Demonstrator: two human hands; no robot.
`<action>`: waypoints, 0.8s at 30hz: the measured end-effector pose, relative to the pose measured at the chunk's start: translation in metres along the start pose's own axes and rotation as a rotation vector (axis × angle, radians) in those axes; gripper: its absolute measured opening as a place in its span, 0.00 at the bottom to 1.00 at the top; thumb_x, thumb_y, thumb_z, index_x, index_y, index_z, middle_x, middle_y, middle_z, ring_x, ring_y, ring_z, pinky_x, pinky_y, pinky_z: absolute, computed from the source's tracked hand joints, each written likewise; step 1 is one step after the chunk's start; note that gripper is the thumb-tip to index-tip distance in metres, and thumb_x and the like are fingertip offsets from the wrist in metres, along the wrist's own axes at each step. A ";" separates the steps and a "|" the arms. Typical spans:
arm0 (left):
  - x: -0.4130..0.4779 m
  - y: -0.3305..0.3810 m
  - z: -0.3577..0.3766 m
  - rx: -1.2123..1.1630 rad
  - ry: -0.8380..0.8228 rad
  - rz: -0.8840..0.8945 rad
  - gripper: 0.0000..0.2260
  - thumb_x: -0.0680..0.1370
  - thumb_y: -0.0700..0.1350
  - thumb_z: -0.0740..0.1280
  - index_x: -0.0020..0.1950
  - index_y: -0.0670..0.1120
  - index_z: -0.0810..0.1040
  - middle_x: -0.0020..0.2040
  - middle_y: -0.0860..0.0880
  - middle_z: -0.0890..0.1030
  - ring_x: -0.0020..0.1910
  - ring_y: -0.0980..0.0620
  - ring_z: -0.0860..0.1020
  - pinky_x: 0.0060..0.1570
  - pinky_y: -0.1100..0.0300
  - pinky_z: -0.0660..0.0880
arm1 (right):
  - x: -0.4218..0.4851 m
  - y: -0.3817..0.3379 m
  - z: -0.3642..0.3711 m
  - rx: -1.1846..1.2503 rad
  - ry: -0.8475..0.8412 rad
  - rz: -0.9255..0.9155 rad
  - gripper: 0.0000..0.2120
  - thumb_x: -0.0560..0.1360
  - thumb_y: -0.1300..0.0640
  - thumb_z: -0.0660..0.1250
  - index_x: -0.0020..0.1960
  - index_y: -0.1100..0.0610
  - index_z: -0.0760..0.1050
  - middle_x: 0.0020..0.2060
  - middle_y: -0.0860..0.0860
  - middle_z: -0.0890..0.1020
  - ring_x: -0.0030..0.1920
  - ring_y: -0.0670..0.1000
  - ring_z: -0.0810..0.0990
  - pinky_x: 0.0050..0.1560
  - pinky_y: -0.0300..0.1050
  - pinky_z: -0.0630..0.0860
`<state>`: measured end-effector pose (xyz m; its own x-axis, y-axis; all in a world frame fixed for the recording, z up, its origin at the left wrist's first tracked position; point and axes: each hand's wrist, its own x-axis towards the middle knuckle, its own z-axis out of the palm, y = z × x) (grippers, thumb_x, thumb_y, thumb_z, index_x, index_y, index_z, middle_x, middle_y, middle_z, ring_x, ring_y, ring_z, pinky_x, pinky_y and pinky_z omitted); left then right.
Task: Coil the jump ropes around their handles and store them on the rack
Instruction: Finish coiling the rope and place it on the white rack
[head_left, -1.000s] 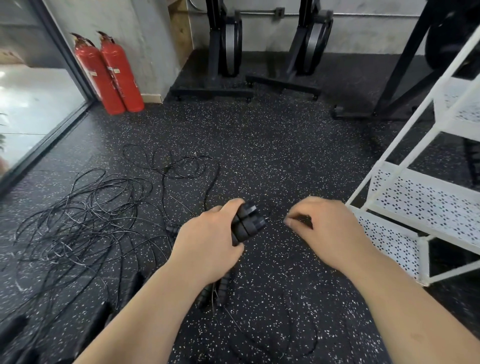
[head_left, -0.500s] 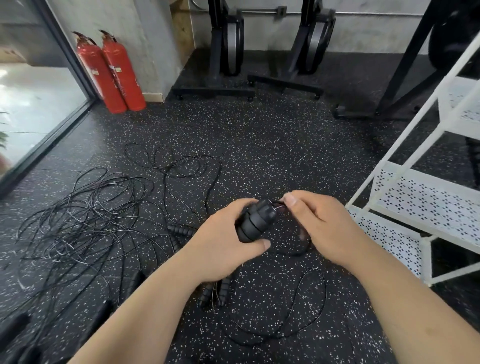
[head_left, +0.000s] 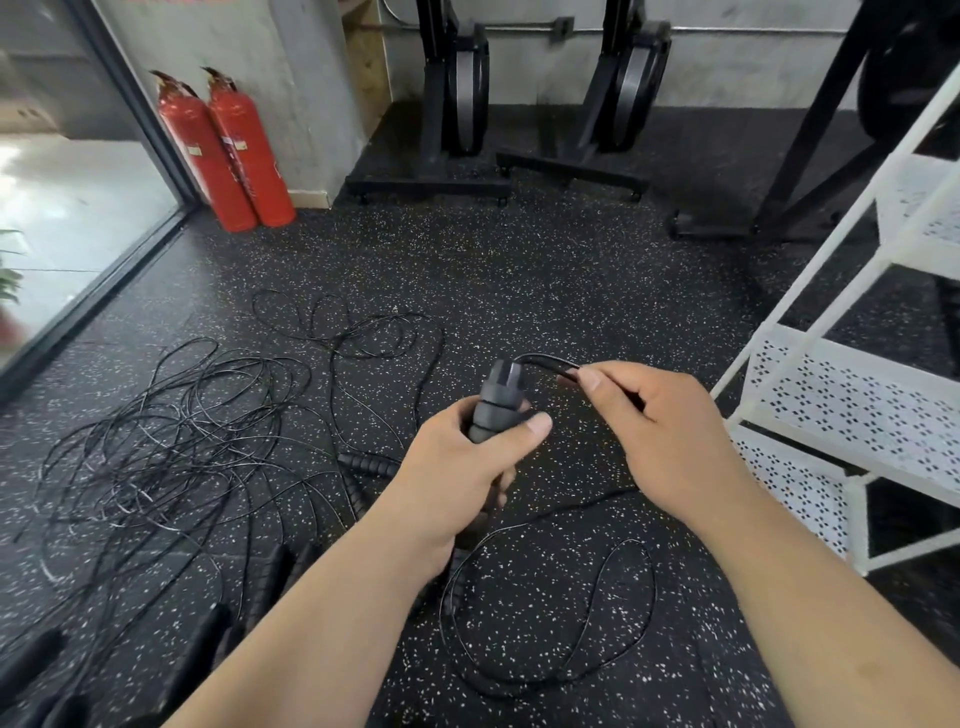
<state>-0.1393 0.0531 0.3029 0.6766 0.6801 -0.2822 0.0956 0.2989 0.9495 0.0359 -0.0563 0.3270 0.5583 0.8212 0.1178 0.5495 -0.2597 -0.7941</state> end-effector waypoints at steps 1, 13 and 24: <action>0.001 0.000 0.003 -0.044 0.023 -0.007 0.14 0.76 0.52 0.80 0.58 0.49 0.84 0.38 0.47 0.77 0.34 0.52 0.73 0.39 0.54 0.74 | 0.000 0.000 0.003 0.091 -0.004 0.044 0.14 0.86 0.43 0.62 0.55 0.45 0.85 0.31 0.42 0.79 0.31 0.45 0.73 0.37 0.41 0.69; 0.010 0.000 0.018 -0.470 0.330 -0.090 0.20 0.70 0.58 0.81 0.52 0.47 0.81 0.41 0.48 0.83 0.38 0.48 0.82 0.49 0.50 0.82 | -0.028 -0.025 0.052 0.536 -0.095 0.261 0.10 0.84 0.56 0.69 0.55 0.42 0.87 0.36 0.38 0.84 0.30 0.40 0.74 0.33 0.33 0.68; 0.023 -0.001 0.014 -0.727 0.424 -0.168 0.04 0.77 0.43 0.73 0.49 0.47 0.80 0.39 0.51 0.80 0.38 0.50 0.78 0.44 0.54 0.79 | -0.042 -0.021 0.061 0.015 0.014 -0.081 0.14 0.85 0.51 0.65 0.67 0.38 0.82 0.50 0.35 0.83 0.54 0.37 0.80 0.50 0.27 0.71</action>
<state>-0.1138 0.0595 0.2968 0.3518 0.7379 -0.5759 -0.4195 0.6743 0.6077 -0.0367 -0.0539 0.3021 0.5212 0.8320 0.1901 0.5841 -0.1853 -0.7902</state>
